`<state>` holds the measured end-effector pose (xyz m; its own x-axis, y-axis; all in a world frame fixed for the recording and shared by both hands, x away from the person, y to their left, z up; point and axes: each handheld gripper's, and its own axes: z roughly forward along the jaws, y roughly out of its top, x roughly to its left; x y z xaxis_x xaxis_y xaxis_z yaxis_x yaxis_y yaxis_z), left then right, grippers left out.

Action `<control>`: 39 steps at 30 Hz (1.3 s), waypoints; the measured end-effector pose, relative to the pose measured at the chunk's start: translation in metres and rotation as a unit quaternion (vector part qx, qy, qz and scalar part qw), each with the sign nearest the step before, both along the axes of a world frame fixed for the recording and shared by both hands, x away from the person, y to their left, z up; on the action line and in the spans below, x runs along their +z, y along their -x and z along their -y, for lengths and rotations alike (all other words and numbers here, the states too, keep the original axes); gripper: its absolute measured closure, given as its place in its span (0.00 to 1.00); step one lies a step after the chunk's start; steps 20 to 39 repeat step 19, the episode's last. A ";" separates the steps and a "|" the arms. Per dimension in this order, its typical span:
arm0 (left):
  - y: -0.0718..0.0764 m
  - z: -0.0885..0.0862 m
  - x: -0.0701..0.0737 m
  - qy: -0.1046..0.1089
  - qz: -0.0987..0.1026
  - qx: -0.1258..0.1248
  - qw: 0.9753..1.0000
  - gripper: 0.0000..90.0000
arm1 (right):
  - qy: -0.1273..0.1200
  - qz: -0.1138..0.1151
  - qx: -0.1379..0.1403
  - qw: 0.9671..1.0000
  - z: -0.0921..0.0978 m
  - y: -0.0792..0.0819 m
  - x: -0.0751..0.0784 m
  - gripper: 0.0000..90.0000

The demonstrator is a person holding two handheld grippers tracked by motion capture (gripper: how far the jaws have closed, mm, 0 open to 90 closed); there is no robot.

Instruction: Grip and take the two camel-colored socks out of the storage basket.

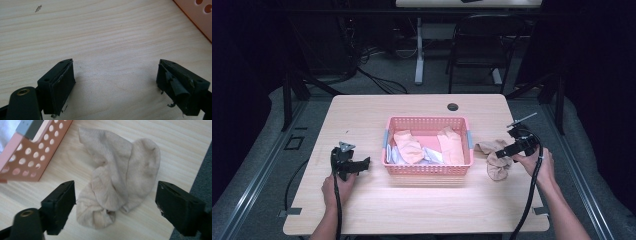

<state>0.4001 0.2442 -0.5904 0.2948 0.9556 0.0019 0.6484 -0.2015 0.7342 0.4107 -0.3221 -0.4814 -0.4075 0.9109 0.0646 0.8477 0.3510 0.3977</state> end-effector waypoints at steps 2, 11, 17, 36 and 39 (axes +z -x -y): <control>0.000 0.000 0.000 0.000 0.000 0.000 1.000 0.16 | -0.001 0.009 0.001 1.000 0.002 0.009 0.000 0.15; 0.000 0.000 0.000 0.000 0.000 0.000 1.000 0.16 | -0.001 0.004 0.007 1.000 0.008 0.034 -0.013 0.12; 0.000 0.000 0.000 0.000 0.000 0.000 1.000 0.16 | 0.007 0.010 0.010 1.000 0.007 0.036 -0.015 0.15; 0.000 0.000 0.000 0.000 0.000 0.000 1.000 0.16 | 0.006 0.011 0.011 1.000 0.008 0.035 -0.016 0.14; 0.000 0.000 0.000 0.000 0.000 0.000 1.000 0.16 | 0.006 0.011 0.011 1.000 0.008 0.035 -0.016 0.14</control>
